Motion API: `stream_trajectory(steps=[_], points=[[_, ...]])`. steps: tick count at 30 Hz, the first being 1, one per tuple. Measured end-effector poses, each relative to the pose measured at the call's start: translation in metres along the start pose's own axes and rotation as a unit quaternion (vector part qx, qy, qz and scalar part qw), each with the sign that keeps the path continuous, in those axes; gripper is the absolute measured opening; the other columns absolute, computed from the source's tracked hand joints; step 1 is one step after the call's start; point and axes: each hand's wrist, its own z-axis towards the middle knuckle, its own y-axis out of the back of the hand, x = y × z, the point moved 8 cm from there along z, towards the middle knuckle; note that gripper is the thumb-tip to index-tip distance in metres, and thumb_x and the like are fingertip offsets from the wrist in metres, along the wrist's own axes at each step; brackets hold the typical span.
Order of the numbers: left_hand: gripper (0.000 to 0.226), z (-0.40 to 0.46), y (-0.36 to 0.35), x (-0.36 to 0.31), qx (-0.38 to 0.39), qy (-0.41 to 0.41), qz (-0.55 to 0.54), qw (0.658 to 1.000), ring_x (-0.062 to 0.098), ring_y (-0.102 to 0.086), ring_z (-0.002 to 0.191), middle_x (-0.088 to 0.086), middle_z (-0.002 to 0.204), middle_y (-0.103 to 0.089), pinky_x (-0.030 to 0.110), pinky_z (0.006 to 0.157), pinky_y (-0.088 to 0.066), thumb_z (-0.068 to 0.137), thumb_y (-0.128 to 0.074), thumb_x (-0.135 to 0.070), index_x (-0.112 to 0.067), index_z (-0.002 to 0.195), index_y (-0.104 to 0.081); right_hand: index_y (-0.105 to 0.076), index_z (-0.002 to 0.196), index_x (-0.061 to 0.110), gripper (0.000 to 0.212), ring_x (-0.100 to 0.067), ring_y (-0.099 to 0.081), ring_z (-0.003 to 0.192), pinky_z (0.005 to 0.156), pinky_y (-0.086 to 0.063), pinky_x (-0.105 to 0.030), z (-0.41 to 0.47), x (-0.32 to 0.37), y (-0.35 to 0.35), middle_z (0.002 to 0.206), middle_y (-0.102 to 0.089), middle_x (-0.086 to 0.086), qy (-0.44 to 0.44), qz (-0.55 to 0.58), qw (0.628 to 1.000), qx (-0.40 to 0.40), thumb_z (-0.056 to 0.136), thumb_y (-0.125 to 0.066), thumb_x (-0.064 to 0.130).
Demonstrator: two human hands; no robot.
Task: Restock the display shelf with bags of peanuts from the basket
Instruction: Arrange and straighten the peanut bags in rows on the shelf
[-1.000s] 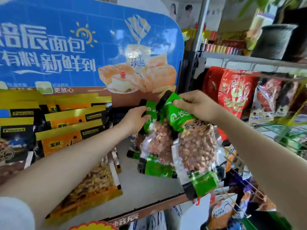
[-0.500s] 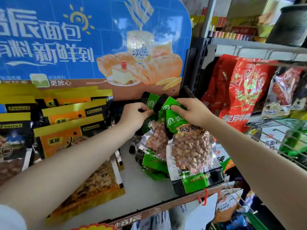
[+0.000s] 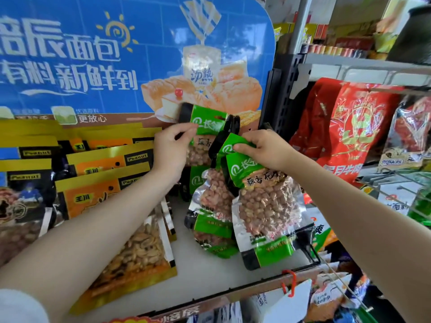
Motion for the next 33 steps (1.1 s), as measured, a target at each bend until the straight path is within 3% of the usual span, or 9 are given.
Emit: stream_trajectory(steps=[3,8,15,17,19,23,27,30,33], points=[[0.014,0.001,-0.002,-0.005,0.082,-0.038,0.098,0.991,0.008,-0.056,0.105,-0.007,0.106,-0.063,0.003,0.077,-0.037,0.092,-0.055,-0.019,-0.024,0.098,-0.066,-0.049,0.070,0.000,0.044,-0.030,-0.046,0.056,0.056,-0.035,-0.039,0.007,-0.003,-0.005,0.062,-0.048,-0.016,0.011,-0.022,0.999,0.021,0.094,-0.046,0.036],[0.023,-0.020,-0.019,0.016,0.267,-0.058,0.377,0.885,0.033,-0.047,0.117,0.009,0.111,-0.050,0.033,0.088,-0.038,0.088,-0.059,-0.027,-0.016,0.108,-0.066,-0.046,0.067,-0.005,0.044,-0.026,-0.038,0.055,0.057,-0.027,-0.033,0.001,0.001,-0.006,0.061,-0.039,-0.017,0.019,0.021,0.999,0.037,0.094,-0.050,0.030],[0.027,-0.032,-0.019,0.025,0.266,-0.136,0.486,0.821,0.034,-0.055,0.097,0.013,0.114,-0.045,0.038,0.082,-0.048,0.088,-0.060,-0.028,-0.012,0.110,-0.062,-0.054,0.081,-0.017,0.046,-0.041,-0.043,0.057,0.056,-0.029,-0.032,-0.006,0.010,-0.006,0.065,-0.048,-0.032,0.037,0.066,0.996,0.043,0.094,-0.049,0.027],[0.029,-0.032,-0.016,0.020,0.241,-0.155,0.462,0.839,0.032,-0.056,0.093,0.012,0.112,-0.047,0.038,0.077,-0.048,0.087,-0.062,-0.023,-0.007,0.110,-0.055,-0.051,0.071,-0.012,0.043,-0.021,-0.036,0.045,0.050,-0.026,-0.027,-0.011,0.008,0.000,0.053,-0.040,-0.019,0.046,0.064,0.997,0.027,0.094,-0.050,0.025],[0.030,-0.032,-0.010,0.011,0.209,-0.163,0.386,0.884,0.025,-0.056,0.094,0.008,0.108,-0.052,0.032,0.078,-0.045,0.084,-0.065,-0.016,-0.007,0.108,-0.049,-0.044,0.059,0.000,0.041,-0.011,-0.036,0.042,0.045,-0.024,-0.019,-0.017,0.004,0.006,0.048,-0.032,-0.001,0.047,0.072,0.996,0.003,0.094,-0.051,0.020],[0.059,-0.044,-0.006,0.017,0.160,-0.035,0.173,0.971,0.012,-0.058,0.090,0.001,0.103,-0.056,0.020,0.078,-0.045,0.079,-0.071,-0.011,-0.007,0.124,-0.033,-0.049,0.067,-0.012,0.039,-0.009,-0.036,0.043,0.043,-0.025,-0.015,-0.021,-0.007,0.005,0.052,-0.037,-0.007,0.026,0.107,0.994,-0.008,0.094,-0.051,0.017],[0.043,-0.050,-0.017,0.044,0.203,0.039,0.229,0.951,0.018,-0.056,0.100,0.004,0.112,-0.061,0.025,0.075,-0.041,0.080,-0.070,-0.020,-0.011,0.116,-0.048,-0.050,0.071,-0.014,0.041,-0.013,-0.038,0.047,0.043,-0.026,-0.017,-0.015,-0.002,-0.003,0.056,-0.039,-0.014,0.038,0.090,0.995,0.017,0.094,-0.051,0.020],[0.029,-0.042,-0.018,0.036,0.178,-0.029,0.327,0.928,0.024,-0.056,0.077,0.009,0.088,-0.063,0.030,0.058,-0.039,0.083,-0.067,-0.019,-0.007,0.101,-0.049,-0.048,0.068,-0.013,0.043,-0.014,-0.037,0.046,0.044,-0.025,-0.020,-0.012,-0.002,-0.005,0.054,-0.037,-0.013,0.048,0.070,0.996,0.014,0.094,-0.051,0.021],[0.027,-0.042,-0.026,0.020,0.180,-0.117,0.376,0.901,0.026,-0.051,0.059,0.000,0.058,-0.043,0.031,0.046,-0.029,0.086,-0.063,-0.021,-0.010,0.083,-0.039,-0.047,0.066,-0.013,0.044,-0.014,-0.036,0.047,0.045,-0.025,-0.021,-0.010,-0.005,-0.002,0.054,-0.038,-0.015,0.054,0.064,0.996,0.001,0.093,-0.052,0.021]])
